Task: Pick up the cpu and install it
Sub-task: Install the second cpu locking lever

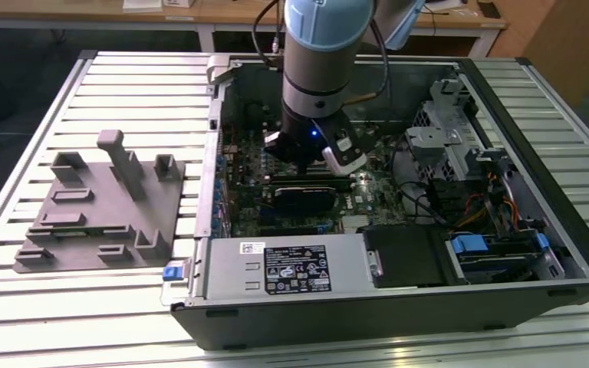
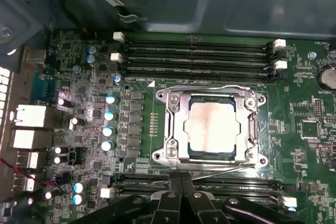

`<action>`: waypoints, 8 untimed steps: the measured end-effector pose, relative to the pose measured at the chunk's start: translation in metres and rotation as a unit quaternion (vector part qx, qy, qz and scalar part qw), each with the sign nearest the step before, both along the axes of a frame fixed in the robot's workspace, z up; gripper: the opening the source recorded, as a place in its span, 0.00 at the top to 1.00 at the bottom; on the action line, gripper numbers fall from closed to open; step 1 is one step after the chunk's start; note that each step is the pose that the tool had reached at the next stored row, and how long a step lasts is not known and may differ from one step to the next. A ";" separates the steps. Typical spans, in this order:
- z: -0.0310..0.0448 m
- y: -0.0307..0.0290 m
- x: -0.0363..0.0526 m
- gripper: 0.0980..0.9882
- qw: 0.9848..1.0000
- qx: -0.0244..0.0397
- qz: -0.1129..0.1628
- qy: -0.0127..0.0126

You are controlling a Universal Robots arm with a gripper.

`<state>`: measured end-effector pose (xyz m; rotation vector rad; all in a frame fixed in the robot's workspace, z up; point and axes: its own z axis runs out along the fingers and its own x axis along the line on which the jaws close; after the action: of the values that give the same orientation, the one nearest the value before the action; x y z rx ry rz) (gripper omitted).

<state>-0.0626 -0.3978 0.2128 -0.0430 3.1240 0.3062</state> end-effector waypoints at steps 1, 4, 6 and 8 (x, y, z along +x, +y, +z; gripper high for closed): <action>-0.0003 -0.0001 -0.0013 0.99 1.000 0.003 0.000 0.000; -0.0017 -0.0005 -0.0036 0.99 1.000 0.009 0.000 0.000; -0.0038 -0.0005 -0.0046 0.99 1.000 0.009 0.000 0.000; -0.0062 -0.0005 -0.0054 0.99 1.000 0.009 0.000 0.000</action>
<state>-0.0680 -0.3983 0.2066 -0.0431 3.1208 0.3352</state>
